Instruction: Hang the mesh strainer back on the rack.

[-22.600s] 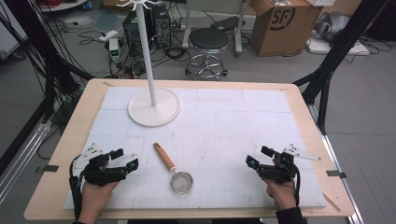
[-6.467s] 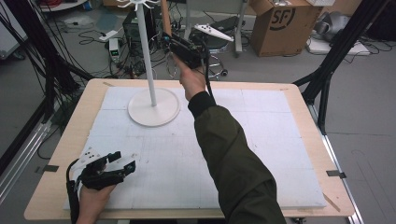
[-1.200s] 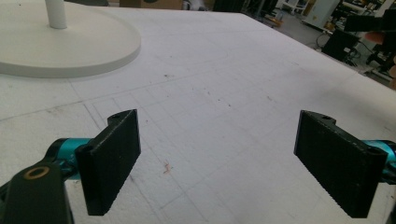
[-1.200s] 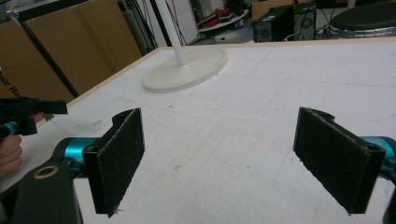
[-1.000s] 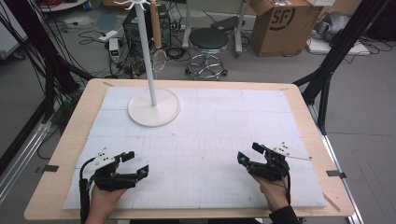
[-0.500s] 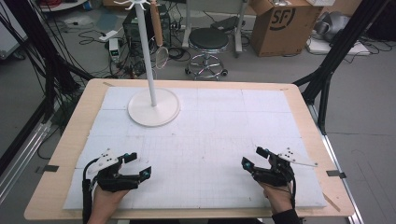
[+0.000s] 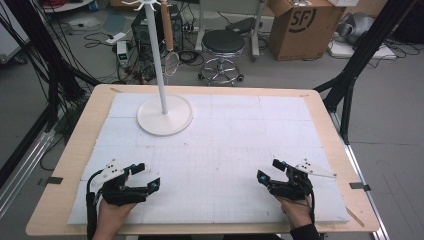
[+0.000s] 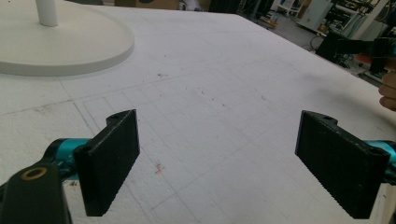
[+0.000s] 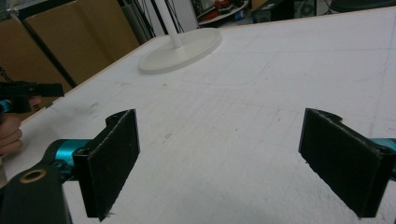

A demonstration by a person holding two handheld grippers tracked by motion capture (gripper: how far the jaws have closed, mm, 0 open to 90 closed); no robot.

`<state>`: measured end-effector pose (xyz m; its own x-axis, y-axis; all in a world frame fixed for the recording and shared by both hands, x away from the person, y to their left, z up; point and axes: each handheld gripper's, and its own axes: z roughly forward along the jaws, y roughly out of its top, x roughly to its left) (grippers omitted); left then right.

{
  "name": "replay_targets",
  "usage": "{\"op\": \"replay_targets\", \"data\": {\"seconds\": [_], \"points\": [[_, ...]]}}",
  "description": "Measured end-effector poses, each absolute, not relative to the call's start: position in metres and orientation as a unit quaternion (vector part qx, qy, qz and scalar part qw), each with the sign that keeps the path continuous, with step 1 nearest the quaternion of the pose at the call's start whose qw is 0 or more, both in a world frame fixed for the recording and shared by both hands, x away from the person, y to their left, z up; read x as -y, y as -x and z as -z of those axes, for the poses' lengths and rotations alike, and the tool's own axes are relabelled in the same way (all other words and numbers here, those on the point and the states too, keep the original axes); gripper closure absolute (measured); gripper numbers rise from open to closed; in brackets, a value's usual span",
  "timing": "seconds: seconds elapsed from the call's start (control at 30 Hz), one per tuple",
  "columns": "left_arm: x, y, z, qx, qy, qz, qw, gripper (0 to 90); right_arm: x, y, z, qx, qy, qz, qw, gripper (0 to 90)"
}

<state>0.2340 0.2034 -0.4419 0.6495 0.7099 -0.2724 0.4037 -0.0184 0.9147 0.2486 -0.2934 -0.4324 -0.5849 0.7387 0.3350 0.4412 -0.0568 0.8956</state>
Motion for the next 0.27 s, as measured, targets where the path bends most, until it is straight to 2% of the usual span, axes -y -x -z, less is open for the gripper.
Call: {"op": "replay_targets", "data": {"seconds": [0.27], "points": [[-0.2016,-0.2351,0.4435,-0.402,-0.704,-0.129,0.571,14.3,0.2939,-0.2494,0.4335,-0.673,-0.440,-0.581,0.128,11.4]]}}
